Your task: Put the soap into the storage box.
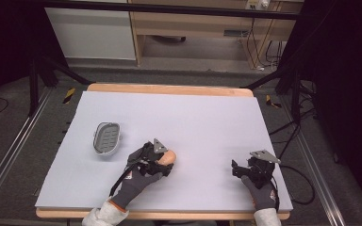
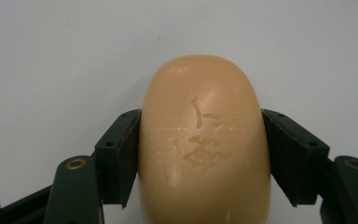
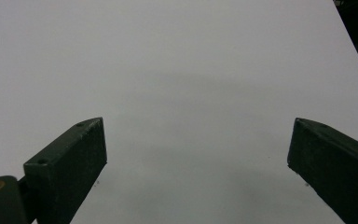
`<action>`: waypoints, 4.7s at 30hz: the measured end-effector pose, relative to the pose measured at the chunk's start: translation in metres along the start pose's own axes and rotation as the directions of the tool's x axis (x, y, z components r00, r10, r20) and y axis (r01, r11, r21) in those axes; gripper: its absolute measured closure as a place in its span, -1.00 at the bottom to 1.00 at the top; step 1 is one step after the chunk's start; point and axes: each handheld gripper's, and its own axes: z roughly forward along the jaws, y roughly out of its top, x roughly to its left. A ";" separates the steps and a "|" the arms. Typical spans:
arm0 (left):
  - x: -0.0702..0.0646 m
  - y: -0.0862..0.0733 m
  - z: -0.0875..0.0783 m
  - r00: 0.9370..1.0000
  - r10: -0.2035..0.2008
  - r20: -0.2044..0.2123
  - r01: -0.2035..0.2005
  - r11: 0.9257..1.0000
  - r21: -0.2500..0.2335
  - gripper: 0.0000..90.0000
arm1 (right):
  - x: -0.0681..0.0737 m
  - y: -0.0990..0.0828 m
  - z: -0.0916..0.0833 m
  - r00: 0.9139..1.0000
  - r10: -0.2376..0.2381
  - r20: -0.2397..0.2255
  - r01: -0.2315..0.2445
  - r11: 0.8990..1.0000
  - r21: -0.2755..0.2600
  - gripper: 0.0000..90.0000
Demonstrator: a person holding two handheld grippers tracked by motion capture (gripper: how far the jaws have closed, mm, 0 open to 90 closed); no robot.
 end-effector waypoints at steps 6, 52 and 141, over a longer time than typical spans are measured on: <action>0.003 -0.004 -0.010 1.000 -0.010 0.000 0.010 1.000 -0.015 -0.30 | 0.000 0.000 0.000 1.000 0.002 0.003 -0.002 1.000 -0.003 -0.89; 0.070 -0.022 -0.092 0.975 -0.209 -0.080 0.189 0.960 -0.204 -0.30 | 0.003 -0.002 -0.001 1.000 -0.028 0.008 0.028 0.999 -0.016 -0.89; 0.154 -0.054 -0.067 0.880 -0.389 -0.271 0.356 0.920 -0.166 -0.33 | 0.006 -0.002 0.002 0.999 -0.036 0.001 0.036 0.999 -0.003 -0.90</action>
